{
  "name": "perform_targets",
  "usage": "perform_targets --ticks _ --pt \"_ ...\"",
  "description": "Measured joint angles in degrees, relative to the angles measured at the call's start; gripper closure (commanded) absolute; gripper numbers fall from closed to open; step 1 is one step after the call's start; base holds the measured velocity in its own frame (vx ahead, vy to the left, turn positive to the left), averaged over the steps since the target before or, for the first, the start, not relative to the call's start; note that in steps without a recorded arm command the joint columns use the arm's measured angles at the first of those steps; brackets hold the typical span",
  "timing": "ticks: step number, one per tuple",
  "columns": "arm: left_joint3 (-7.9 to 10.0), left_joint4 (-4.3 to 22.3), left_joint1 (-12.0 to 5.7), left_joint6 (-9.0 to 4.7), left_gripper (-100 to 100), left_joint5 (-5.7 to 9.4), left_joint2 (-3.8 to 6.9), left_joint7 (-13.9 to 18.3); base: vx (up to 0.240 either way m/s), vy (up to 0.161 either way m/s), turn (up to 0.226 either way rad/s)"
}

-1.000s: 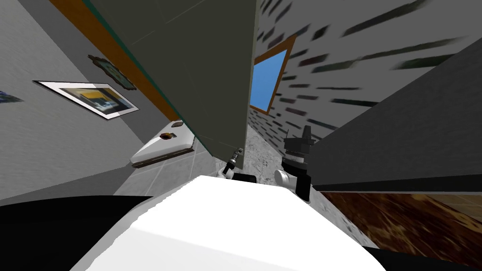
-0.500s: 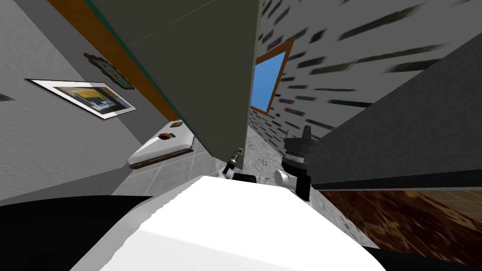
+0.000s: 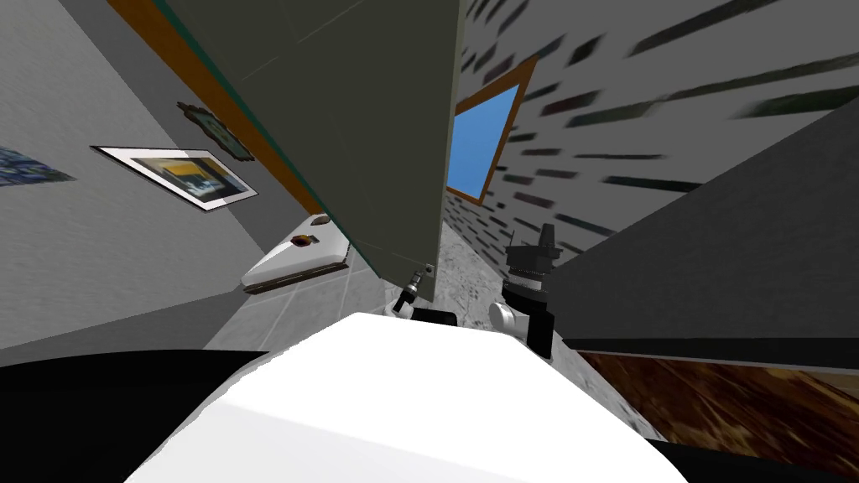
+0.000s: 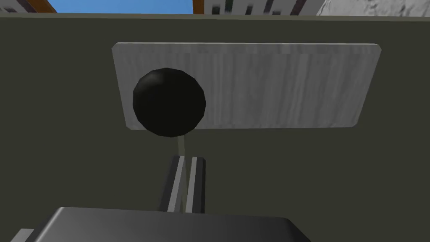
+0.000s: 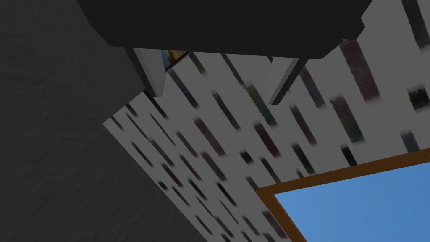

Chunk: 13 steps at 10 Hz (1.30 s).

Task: Push the door open

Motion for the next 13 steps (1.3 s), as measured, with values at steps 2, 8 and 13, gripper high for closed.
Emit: perform_targets --ticks 2,8,13 --pt "-2.39 -1.5 1.64 0.03 -100 0.68 0.61 -1.0 -0.075 0.071 0.141" --pt "-9.38 -7.3 6.83 0.70 -100 2.67 0.32 -3.9 -0.063 0.038 0.115" --pt "-12.80 -9.4 8.79 1.00 -100 3.79 -0.44 -5.2 0.032 -0.020 0.038"
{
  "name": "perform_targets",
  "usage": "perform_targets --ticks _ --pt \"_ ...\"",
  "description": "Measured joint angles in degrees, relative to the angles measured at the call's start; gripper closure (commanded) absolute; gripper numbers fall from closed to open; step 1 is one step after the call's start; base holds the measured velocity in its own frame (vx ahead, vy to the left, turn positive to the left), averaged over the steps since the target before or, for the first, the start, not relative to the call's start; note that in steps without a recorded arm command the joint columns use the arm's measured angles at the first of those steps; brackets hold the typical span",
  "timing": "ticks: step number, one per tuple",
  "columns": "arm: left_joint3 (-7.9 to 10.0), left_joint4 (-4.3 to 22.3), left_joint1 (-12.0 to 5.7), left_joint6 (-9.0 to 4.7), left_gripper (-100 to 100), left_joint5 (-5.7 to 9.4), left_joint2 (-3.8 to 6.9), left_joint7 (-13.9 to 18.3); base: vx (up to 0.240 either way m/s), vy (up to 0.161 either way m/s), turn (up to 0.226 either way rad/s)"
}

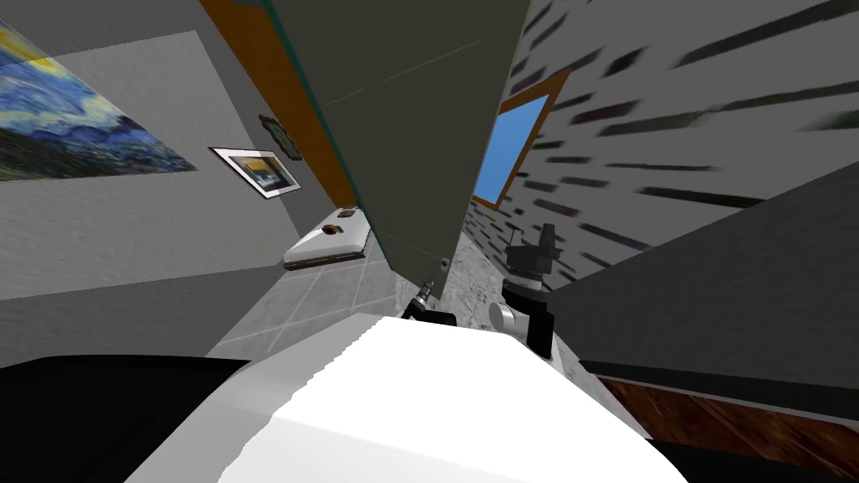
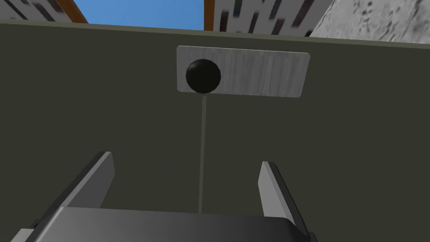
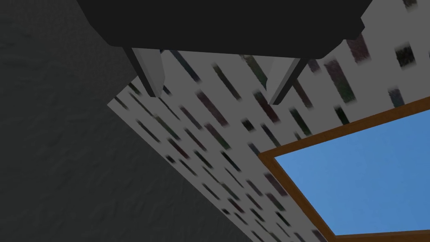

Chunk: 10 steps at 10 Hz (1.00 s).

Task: Push the door open

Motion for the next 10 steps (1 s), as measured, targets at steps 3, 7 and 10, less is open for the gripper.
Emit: perform_targets --ticks 3,7,10 --pt "0.77 0.8 -1.00 0.02 -100 -0.03 1.28 0.4 0.227 -0.117 -0.022" --pt "1.76 3.3 -2.56 -0.70 100 -0.03 -1.36 0.7 0.109 -0.082 -0.004" --pt "1.68 2.9 -2.72 -0.59 100 -0.07 -1.39 0.7 -0.019 0.016 -0.007"
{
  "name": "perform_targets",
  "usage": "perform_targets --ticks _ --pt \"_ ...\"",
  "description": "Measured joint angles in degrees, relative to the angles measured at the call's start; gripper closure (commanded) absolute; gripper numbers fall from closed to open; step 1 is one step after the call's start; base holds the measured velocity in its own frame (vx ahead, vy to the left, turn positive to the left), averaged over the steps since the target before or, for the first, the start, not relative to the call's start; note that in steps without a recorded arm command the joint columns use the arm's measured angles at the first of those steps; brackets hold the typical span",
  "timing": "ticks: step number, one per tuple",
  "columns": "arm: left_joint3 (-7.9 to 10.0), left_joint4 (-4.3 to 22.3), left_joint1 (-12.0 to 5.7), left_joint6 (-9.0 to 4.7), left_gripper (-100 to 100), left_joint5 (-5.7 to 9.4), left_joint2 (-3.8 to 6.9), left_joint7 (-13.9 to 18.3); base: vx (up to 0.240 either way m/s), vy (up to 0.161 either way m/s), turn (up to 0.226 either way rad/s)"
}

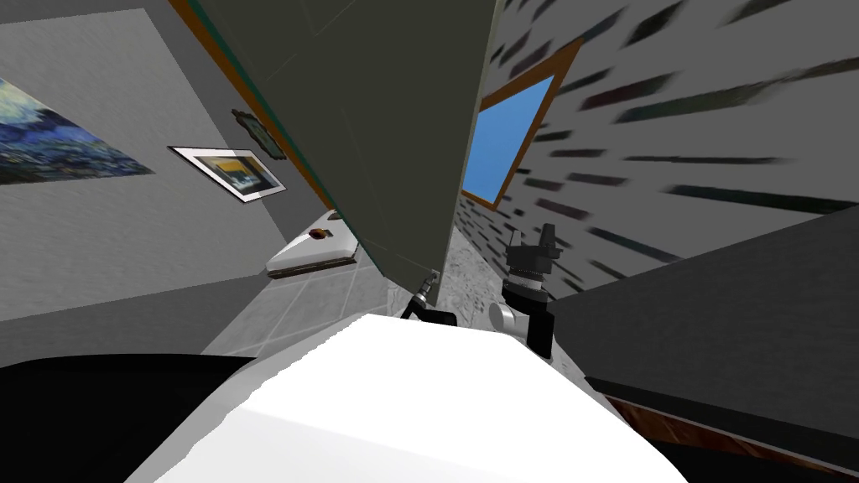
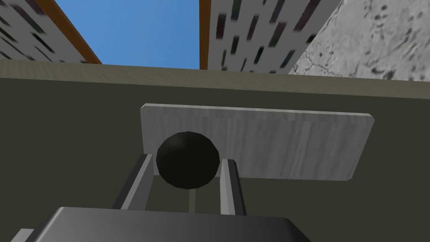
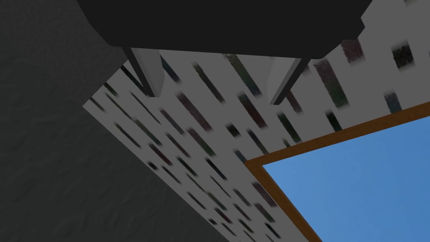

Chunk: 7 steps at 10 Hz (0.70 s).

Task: Push the door open

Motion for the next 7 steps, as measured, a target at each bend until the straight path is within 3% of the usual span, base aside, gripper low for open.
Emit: perform_targets --ticks 2,3,5,6,7 --pt "-0.06 0.1 0.17 0.10 100 -0.02 0.06 0.0 -0.008 0.002 0.003" --pt "-0.06 0.2 0.21 0.12 100 -0.01 0.08 0.0 0.073 -0.103 0.050" --pt "0.69 -0.2 0.51 0.69 100 0.38 1.23 -0.2 0.161 -0.155 0.071" --pt "1.21 0.4 0.11 0.48 100 0.64 1.58 -0.1 0.187 -0.165 0.086" --pt "1.99 2.4 -1.15 -0.64 100 0.96 1.24 -0.1 0.125 -0.124 0.026"
